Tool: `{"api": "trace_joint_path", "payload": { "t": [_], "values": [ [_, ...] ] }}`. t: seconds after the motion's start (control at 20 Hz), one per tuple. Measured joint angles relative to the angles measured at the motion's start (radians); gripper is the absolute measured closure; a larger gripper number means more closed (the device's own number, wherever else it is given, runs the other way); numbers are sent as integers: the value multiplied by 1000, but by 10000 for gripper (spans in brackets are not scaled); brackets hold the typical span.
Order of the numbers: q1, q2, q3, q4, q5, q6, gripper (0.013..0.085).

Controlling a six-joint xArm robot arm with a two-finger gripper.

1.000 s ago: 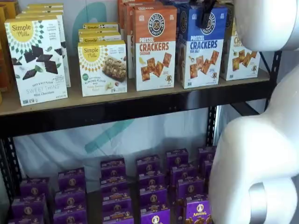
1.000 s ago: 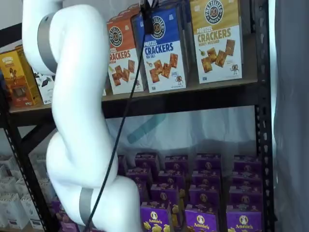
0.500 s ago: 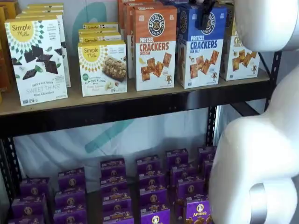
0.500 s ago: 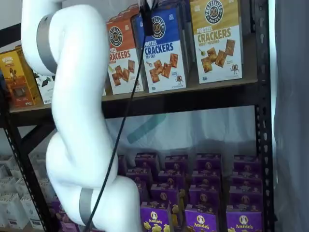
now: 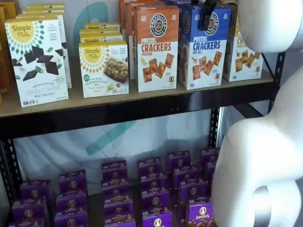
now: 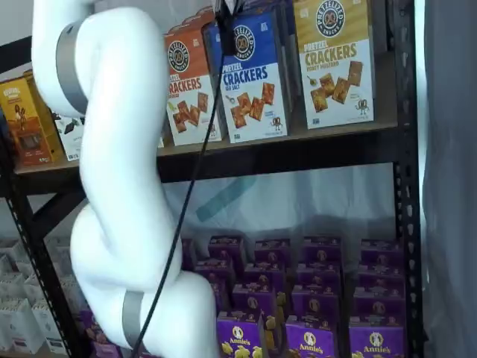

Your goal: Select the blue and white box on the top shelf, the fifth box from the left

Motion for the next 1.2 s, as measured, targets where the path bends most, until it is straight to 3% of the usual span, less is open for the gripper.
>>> {"api": "trace_joint_path", "payload": {
  "t": [0.15,0.8,0.85,1.2],
  "values": [
    [1,0,0,-2,1,1,290],
    [-8,-10,2,11,14,-3,290],
    [-9,-12,5,12,12,-4,330],
    [-14,-18,6,19,21,-6,330]
  ]
}}
